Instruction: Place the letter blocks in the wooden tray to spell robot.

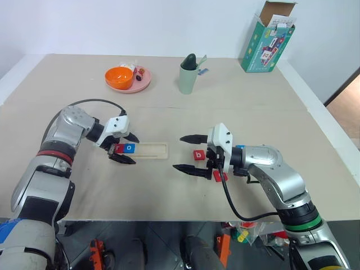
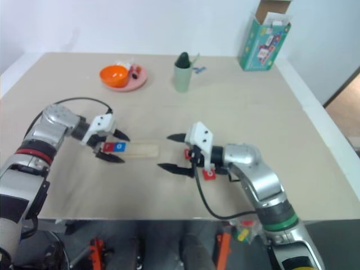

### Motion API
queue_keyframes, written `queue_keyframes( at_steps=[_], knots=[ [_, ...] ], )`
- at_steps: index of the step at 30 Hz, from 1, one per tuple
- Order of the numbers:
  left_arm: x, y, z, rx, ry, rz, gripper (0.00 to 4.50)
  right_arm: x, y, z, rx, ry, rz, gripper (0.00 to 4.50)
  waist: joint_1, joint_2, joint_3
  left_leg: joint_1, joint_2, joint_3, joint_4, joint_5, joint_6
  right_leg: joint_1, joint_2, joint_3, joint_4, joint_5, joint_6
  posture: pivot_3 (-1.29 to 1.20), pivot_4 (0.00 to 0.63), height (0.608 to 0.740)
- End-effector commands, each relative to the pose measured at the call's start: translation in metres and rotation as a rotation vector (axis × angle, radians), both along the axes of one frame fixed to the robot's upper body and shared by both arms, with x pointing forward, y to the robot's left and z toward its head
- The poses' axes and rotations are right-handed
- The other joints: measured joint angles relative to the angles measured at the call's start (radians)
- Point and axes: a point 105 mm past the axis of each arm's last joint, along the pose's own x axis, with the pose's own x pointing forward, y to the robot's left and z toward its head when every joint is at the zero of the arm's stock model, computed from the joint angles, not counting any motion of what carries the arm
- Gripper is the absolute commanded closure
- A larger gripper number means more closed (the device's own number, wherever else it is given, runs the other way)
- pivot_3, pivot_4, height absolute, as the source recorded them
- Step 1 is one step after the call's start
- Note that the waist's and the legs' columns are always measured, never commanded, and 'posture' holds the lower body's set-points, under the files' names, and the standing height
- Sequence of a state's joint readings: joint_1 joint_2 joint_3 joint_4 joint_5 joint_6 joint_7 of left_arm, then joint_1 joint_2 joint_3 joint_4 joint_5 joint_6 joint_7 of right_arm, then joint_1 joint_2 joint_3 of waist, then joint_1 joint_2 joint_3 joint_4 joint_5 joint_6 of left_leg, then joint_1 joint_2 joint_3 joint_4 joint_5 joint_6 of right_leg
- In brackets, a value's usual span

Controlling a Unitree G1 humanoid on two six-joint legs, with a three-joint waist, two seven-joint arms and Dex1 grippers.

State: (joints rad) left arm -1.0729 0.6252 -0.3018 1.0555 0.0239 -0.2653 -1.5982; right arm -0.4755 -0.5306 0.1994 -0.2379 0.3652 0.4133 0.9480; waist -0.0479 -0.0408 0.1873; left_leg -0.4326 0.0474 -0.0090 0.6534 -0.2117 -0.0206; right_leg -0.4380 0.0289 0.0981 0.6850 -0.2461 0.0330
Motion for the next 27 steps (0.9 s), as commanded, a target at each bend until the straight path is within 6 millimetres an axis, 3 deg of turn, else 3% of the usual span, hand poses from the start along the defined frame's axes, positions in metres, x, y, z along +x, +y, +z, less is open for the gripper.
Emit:
queue_keyframes(
  at_steps=[1,5,12,27],
  knots=[
    [0.002,-0.002,-0.001,0.017,-0.003,-0.006,0.00,-0.003,0.001,0.011,0.022,-0.060,-0.002,0.02,0.000,0.000,0.000,0.000,0.000,0.000,0.000,0.000,0.000,0.000,0.000,0.000,0.000,0.000,0.000,0.00,0.150,0.740],
    [0.003,0.003,-0.004,0.011,0.020,0.036,0.00,-0.004,-0.001,0.009,0.023,-0.058,-0.013,0.02,0.000,0.000,0.000,0.001,0.000,0.000,0.001,0.001,0.000,0.002,0.000,0.000,0.000,0.001,0.002,0.00,0.150,0.740],
    [0.007,0.014,-0.008,0.001,0.037,0.119,2.18,-0.004,-0.006,0.006,0.016,-0.059,-0.034,0.00,-0.002,0.000,0.000,0.003,0.000,0.000,0.002,0.001,0.001,0.002,0.001,0.001,0.001,0.003,0.001,0.00,0.150,0.740],
    [0.006,0.013,-0.008,0.009,0.030,0.105,2.18,-0.006,-0.010,0.001,0.002,-0.043,-0.039,0.00,-0.003,0.000,0.000,0.005,0.000,0.000,0.002,0.002,0.003,0.003,0.003,0.002,0.005,0.003,0.000,0.00,0.150,0.740]
  ],
)
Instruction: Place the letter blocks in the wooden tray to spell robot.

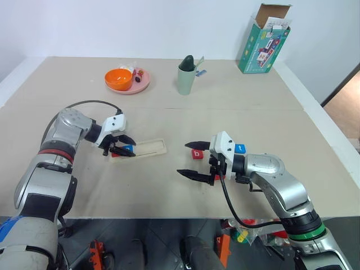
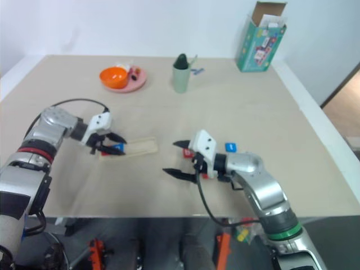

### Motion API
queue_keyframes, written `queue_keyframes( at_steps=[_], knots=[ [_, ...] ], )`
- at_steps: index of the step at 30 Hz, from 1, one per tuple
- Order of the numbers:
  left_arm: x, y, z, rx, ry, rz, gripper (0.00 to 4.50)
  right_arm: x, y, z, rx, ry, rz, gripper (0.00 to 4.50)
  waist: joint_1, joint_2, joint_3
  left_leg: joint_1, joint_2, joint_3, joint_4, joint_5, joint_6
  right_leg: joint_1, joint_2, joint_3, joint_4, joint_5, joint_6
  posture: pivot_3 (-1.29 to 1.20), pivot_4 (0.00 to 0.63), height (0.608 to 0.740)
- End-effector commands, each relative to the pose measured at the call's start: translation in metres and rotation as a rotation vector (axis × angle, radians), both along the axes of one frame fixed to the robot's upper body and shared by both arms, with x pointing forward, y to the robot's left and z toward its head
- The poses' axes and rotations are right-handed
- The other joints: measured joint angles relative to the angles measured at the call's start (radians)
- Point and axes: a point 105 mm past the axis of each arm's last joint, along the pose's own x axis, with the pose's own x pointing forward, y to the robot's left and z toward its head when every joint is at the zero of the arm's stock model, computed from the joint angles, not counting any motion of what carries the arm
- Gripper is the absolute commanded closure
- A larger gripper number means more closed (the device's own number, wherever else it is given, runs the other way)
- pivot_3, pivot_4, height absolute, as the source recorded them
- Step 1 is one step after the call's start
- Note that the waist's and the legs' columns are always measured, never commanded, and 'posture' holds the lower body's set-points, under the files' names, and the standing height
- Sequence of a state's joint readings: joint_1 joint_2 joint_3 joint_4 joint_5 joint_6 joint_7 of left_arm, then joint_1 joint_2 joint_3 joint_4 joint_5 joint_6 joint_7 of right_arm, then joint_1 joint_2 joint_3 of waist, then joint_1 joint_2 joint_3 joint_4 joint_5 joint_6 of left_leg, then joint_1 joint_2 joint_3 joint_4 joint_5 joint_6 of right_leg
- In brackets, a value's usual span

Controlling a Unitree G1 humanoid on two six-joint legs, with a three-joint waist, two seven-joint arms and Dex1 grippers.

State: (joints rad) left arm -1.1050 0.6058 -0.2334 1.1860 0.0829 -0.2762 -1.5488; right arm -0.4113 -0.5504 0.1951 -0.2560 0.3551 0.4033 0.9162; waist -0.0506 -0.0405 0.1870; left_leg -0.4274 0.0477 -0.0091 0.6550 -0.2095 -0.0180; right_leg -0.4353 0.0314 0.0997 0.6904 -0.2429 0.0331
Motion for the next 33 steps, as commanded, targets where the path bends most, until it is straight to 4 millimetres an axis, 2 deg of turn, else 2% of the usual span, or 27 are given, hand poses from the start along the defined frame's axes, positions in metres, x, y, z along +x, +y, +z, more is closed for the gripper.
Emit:
queue_keyframes(
  at_steps=[1,10,16,17,29,33],
  knots=[
    [-0.002,0.004,-0.003,0.042,0.014,-0.003,2.18,-0.003,-0.001,0.014,0.013,-0.065,0.012,0.00,0.000,0.000,0.000,0.000,0.000,0.000,0.000,0.000,0.000,0.000,0.000,0.000,0.000,0.000,0.000,0.00,0.150,0.740],
    [-0.002,0.009,0.000,0.039,0.045,0.027,2.18,-0.003,0.000,0.013,0.008,-0.069,0.015,0.00,0.000,0.000,0.000,0.000,0.000,0.000,0.000,0.000,0.000,0.000,0.000,0.000,0.000,0.000,0.000,0.00,0.150,0.740],
    [0.000,0.006,0.009,0.005,0.023,0.025,0.23,-0.003,0.001,0.013,0.007,-0.069,0.020,0.00,0.001,0.000,0.000,0.001,0.000,0.000,0.000,0.001,0.000,0.000,0.000,0.000,0.002,0.000,0.000,0.00,0.150,0.740],
    [0.000,0.005,0.011,0.001,0.016,0.017,0.03,-0.003,0.001,0.013,0.007,-0.069,0.021,0.00,0.001,0.000,0.000,0.001,0.000,0.000,0.001,0.002,0.001,0.000,0.000,0.000,0.003,0.000,0.000,0.00,0.150,0.740],
    [0.005,-0.001,0.037,-0.110,-0.054,0.030,0.03,-0.003,0.002,0.012,0.001,-0.068,0.025,0.00,0.001,0.000,0.000,0.001,0.000,0.000,0.001,0.005,-0.001,-0.002,0.000,0.000,0.007,0.000,-0.001,0.00,0.150,0.740],
    [0.008,0.003,0.037,-0.140,-0.048,0.085,0.03,-0.003,0.002,0.012,-0.001,-0.068,0.026,0.00,0.001,0.000,0.000,0.001,0.000,0.000,0.001,0.005,-0.001,-0.002,0.000,0.000,0.007,0.000,-0.001,0.00,0.150,0.740]
  ],
)
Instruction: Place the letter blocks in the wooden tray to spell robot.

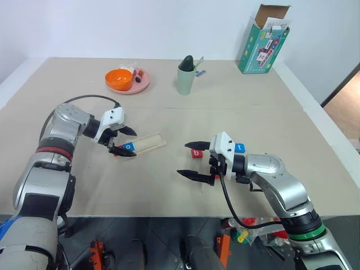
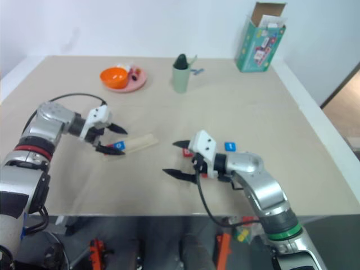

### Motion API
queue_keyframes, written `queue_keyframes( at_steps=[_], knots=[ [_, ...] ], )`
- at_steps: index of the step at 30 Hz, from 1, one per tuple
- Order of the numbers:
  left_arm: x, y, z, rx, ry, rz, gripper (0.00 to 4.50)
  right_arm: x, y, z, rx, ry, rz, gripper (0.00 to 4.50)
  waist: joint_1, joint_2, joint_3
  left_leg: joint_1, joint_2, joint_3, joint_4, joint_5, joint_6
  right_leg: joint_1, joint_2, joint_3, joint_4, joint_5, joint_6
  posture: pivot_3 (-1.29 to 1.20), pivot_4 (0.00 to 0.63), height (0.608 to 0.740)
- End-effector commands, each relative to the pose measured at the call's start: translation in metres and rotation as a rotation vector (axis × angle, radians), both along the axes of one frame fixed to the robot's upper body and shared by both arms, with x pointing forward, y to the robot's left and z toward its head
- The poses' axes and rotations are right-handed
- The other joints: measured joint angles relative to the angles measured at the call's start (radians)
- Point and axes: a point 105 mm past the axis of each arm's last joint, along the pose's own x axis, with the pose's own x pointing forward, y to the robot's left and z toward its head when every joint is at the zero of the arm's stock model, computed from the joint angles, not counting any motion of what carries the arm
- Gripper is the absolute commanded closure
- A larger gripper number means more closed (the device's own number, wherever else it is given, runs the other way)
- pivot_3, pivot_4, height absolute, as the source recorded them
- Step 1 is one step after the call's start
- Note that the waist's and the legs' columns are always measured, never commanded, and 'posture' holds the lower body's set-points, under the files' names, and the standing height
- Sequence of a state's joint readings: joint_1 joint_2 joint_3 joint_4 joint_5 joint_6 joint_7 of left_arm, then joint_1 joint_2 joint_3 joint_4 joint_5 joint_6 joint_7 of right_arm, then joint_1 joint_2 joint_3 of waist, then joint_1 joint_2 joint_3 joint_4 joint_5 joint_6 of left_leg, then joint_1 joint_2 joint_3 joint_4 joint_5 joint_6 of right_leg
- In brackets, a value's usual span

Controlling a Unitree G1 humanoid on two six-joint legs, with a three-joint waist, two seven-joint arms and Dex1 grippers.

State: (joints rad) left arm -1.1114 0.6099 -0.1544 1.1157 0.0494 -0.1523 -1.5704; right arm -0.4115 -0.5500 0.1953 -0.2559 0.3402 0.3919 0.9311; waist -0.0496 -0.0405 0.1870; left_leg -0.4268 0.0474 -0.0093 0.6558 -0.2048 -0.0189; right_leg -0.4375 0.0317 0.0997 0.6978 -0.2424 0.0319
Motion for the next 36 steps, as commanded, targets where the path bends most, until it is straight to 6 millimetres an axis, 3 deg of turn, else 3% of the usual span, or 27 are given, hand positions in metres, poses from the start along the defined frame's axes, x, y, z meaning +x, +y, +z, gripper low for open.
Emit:
queue_keyframes(
  at_steps=[1,23,36],
  knots=[
    [0.005,0.007,0.012,-0.037,-0.044,0.060,0.03,-0.002,0.002,0.012,0.010,-0.056,0.015,0.00,0.000,0.000,0.000,0.000,0.000,0.000,0.000,0.000,0.000,0.000,0.000,0.000,0.000,0.000,0.000,0.00,0.150,0.740],
    [0.006,0.003,-0.023,-0.004,0.051,0.142,0.03,-0.001,-0.002,0.010,-0.011,-0.066,0.009,0.00,0.001,0.000,0.000,0.000,0.000,0.000,0.000,0.000,-0.001,0.000,0.000,0.000,0.000,0.000,0.000,0.00,0.150,0.740],
    [0.005,0.012,-0.047,0.078,0.066,0.197,0.03,-0.002,-0.001,0.008,-0.008,-0.065,0.013,0.00,0.001,0.000,0.000,0.004,0.000,0.000,0.000,0.002,-0.001,0.003,0.000,0.000,0.000,0.002,-0.001,0.00,0.150,0.740]
  ],
)
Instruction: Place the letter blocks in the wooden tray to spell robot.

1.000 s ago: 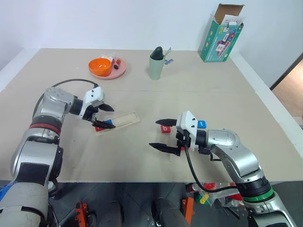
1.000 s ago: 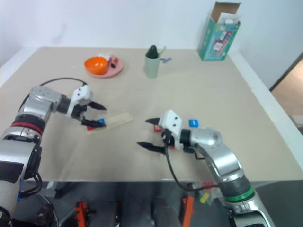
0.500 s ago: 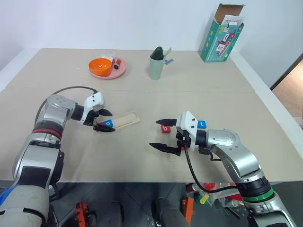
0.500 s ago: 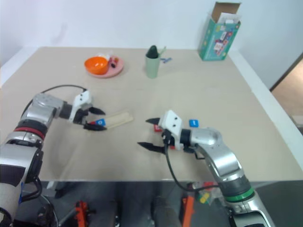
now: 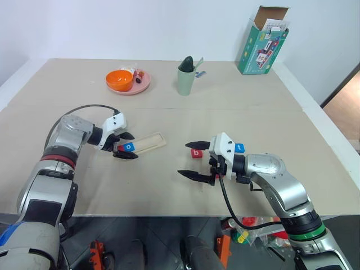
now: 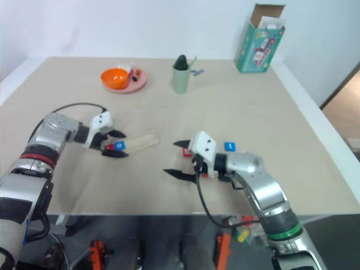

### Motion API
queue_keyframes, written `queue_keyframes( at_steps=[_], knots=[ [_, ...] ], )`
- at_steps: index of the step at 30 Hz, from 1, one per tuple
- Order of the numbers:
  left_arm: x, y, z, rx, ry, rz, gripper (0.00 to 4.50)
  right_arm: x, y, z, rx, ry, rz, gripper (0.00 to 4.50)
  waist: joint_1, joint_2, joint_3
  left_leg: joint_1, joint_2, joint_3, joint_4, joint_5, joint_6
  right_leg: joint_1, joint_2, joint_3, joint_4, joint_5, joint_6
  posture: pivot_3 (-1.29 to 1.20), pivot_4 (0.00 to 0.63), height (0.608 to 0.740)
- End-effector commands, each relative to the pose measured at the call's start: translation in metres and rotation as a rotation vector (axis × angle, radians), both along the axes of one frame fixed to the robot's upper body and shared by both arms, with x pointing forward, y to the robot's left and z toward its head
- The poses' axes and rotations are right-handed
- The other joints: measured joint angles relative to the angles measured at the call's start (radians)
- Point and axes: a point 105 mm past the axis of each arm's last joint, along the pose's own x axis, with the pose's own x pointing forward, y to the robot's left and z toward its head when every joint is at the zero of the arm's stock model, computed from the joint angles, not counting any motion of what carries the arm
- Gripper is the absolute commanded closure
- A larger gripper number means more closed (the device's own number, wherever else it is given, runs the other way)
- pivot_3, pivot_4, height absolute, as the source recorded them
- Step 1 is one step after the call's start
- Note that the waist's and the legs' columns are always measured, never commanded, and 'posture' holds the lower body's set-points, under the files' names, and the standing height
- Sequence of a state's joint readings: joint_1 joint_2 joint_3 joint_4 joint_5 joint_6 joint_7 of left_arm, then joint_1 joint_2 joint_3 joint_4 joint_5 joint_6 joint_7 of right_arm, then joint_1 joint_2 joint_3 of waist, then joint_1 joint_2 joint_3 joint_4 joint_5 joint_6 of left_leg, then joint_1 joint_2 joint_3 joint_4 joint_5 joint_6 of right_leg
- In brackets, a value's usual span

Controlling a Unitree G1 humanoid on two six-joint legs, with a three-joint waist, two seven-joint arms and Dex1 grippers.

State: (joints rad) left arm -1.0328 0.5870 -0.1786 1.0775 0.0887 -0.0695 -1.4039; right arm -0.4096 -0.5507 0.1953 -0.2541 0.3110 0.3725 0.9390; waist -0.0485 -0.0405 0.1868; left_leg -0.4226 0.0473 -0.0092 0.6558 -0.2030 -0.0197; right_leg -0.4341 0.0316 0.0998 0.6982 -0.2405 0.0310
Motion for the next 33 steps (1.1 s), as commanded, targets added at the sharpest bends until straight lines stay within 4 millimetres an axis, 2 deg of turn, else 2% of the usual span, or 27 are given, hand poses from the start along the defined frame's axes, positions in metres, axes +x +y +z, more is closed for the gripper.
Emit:
queue_keyframes(
  at_steps=[1,8,9,12,22,26,28,33],
  knots=[
    [-0.002,0.009,-0.015,0.038,0.037,0.047,0.03,-0.003,0.000,0.009,0.012,-0.041,0.015,0.00,0.000,0.000,0.000,0.000,0.000,0.000,0.000,0.001,0.000,0.000,0.000,0.000,0.000,0.001,0.000,0.00,0.150,0.740],
    [-0.009,0.014,-0.028,0.027,0.083,0.068,0.03,-0.003,0.001,0.007,0.007,-0.044,0.019,0.00,-0.005,0.001,-0.001,0.002,0.000,0.001,0.000,0.004,-0.002,0.000,0.000,0.001,0.000,0.004,0.000,0.00,0.150,0.740],
    [-0.010,0.016,-0.030,0.029,0.081,0.074,0.53,-0.003,0.001,0.007,0.006,-0.044,0.020,0.00,-0.005,0.001,-0.001,0.002,0.000,0.001,0.000,0.005,-0.002,0.000,0.000,0.001,0.000,0.004,0.000,0.00,0.150,0.740],
    [-0.009,0.017,-0.031,0.025,0.076,0.094,1.30,-0.004,0.001,0.007,0.005,-0.045,0.023,0.00,-0.006,0.001,-0.001,0.002,0.000,0.002,0.000,0.005,-0.002,0.001,0.000,0.002,0.000,0.004,0.001,0.00,0.150,0.740],
    [-0.012,0.018,-0.029,0.025,0.054,0.069,1.30,-0.005,0.002,0.006,-0.001,-0.043,0.031,0.00,-0.016,0.004,-0.003,0.003,0.000,0.002,-0.001,0.005,-0.002,0.001,0.000,0.003,0.000,0.004,0.001,0.00,0.150,0.740],
    [-0.018,0.015,-0.029,0.094,0.015,-0.034,1.30,-0.004,0.003,0.006,-0.002,-0.044,0.032,0.00,-0.023,0.004,-0.003,0.003,0.000,0.002,-0.001,0.005,-0.002,0.001,0.000,0.003,0.000,0.004,0.001,0.00,0.150,0.740],
    [-0.025,0.000,-0.022,0.083,-0.004,-0.159,1.30,-0.002,0.002,0.007,-0.002,-0.046,0.030,0.00,-0.023,0.004,-0.003,0.003,0.000,0.002,-0.002,0.005,-0.002,0.001,0.000,0.003,0.000,0.004,0.001,0.00,0.150,0.740],
    [-0.034,-0.027,-0.011,0.101,-0.032,-0.344,1.30,0.000,0.000,0.007,-0.003,-0.047,0.022,0.00,-0.022,0.004,-0.003,0.001,0.000,0.002,-0.002,0.004,-0.002,-0.001,0.000,0.003,0.000,0.002,0.001,0.00,0.150,0.740]
  ],
)
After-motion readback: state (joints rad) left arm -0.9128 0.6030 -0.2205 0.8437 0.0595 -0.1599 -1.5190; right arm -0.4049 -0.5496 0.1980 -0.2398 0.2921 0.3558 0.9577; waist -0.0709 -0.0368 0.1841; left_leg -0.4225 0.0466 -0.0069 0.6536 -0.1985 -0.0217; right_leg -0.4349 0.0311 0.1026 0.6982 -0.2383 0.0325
